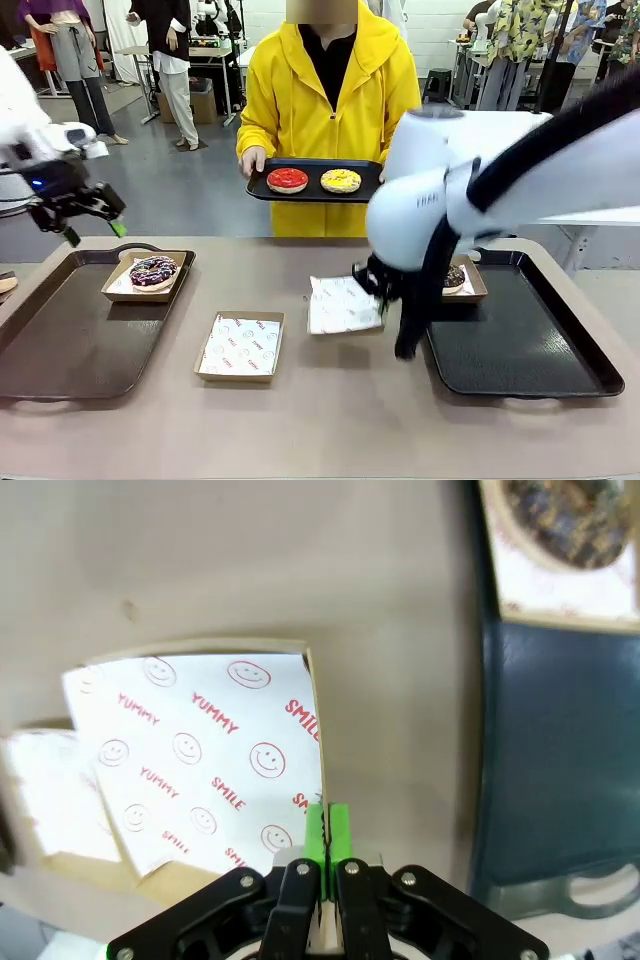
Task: Individually package the donuts and arrange them on the tray.
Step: Place the picked Paper togo box on the Handle tray while simultaneously picking up another Paper togo box from the table with the other hand.
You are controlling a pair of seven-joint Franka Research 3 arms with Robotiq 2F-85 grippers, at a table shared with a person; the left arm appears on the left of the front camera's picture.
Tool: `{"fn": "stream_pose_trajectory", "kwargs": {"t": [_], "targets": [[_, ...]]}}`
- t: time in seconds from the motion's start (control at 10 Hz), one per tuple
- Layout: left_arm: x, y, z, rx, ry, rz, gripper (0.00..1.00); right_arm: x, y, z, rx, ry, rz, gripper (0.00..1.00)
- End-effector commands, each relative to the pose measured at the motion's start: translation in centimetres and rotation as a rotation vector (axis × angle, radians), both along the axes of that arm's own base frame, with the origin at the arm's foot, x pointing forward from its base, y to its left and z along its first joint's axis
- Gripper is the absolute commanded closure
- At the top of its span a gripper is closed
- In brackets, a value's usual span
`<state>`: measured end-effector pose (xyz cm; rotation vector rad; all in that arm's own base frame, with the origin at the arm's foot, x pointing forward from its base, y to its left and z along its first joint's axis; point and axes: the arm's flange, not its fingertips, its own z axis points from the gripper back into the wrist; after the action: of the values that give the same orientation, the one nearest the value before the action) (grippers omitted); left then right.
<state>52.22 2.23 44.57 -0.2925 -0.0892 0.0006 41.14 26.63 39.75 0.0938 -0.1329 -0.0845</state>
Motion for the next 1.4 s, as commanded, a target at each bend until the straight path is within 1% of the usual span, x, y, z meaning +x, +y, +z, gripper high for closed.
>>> {"fn": "stream_pose_trajectory", "kwargs": {"t": [0.0,0.1,0.2,0.3,0.4,0.5,0.6,0.7,0.8,1.0,1.3], "targets": [[-4.6,5.2,2.3,-0.202,0.033,0.037,0.0,3.7,0.2,3.2,0.04,0.027,-0.008,1.0],[-6.4,7.5,3.3,-0.307,0.017,0.048,0.0,5.6,0.6,4.5,0.046,0.036,-0.007,1.0],[-7.6,9.8,3.9,-0.377,0.009,0.043,0.0,7.8,0.9,5.7,0.058,0.062,0.013,1.0],[-8.2,11.7,3.8,-0.467,0.003,0.058,0.0,9.9,1.3,6.6,0.058,0.081,0.022,1.0],[-9.2,14.5,3.5,-0.605,-0.01,0.061,0.0,11.8,1.9,7.0,0.047,0.091,0.031,1.0],[-9.7,15.9,2.9,-0.671,-0.021,0.075,0.0,12.9,2.1,6.9,0.037,0.097,0.02,1.0],[-10.2,18.2,2.3,-0.771,-0.027,0.097,0.0,14.2,2.6,6.8,0.02,0.097,0.022,1.0],[-10.7,19.2,1.5,-0.845,-0.048,0.1,0.0,15.2,2.8,6.5,0.018,0.094,0.028,1.0],[-10.9,19.7,0.7,-0.893,-0.045,0.098,0.0,15.9,2.9,6.1,0.016,0.091,0.027,1.0],[-10.8,19.8,-0.4,-0.932,-0.014,0.097,0.0,17.0,2.9,5.5,0.016,0.096,0.019,1.0],[-10.6,18.7,-0.4,-0.954,-0.012,0.112,0.0,18.2,2.8,4.9,0.04,0.09,0.038,1.0]]}}
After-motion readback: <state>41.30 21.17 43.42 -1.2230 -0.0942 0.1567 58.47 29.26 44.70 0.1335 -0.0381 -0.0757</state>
